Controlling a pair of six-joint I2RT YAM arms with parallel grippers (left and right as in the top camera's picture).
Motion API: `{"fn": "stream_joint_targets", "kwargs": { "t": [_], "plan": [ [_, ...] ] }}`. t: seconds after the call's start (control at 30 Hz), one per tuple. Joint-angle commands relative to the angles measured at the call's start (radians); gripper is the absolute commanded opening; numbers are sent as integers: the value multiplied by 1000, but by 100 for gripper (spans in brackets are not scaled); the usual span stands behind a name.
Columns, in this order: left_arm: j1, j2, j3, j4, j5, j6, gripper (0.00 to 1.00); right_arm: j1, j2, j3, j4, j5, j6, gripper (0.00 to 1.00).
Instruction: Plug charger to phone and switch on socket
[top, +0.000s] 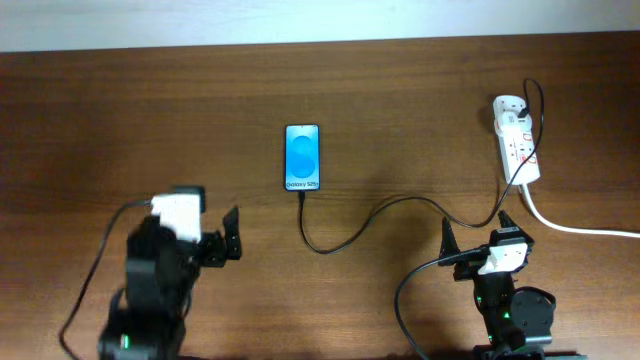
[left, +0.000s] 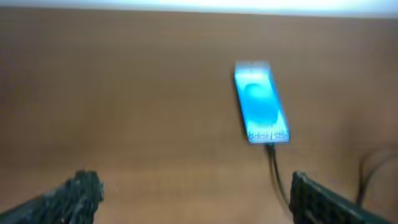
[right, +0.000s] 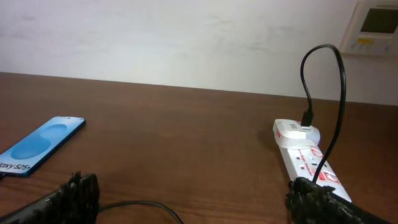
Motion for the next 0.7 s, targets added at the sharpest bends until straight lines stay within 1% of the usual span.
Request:
{"fn": "stream_joint_targets", "kwargs": {
  "t": [0.0,0.07,0.13,0.17,0.2,0.27,0.33,0.4,0.53,0.63,0.67],
  "plan": [
    [5,-244,-168,93,-66,9,99,-5,-10,-5,-5,-6,7,98],
    [5,-337,-261,198,-89,9,99,-5,-10,-5,-5,-6,7,98],
    [5,-384,-369,379,-102,9,99,-5,-10,-5,-5,-6,7,98],
    [5,-394,-427,502,-107,10,99,-5,-10,-5,-5,-6,7,98],
    [5,-411,-492,638,-109,38,99,-5,-10,-5,-5,-6,7,98],
    [5,-442,-552,739,-109,110,99,-5,-10,-5,-5,-6,7,98],
    [5,-486,-582,745,-108,170,99,-5,-10,-5,-5,-6,7,98],
    [7,-525,-589,695,-105,209,99,-5,-10,-5,-5,-6,7,98],
    [38,-649,-589,482,-77,212,99,-5,-10,-5,-5,-6,7,98],
    [56,-645,-589,386,-32,212,99,-5,-10,-5,-5,-6,7,98],
    [56,-645,-588,386,-17,212,99,-5,-10,-5,-5,-6,7,98]
  ]
}}
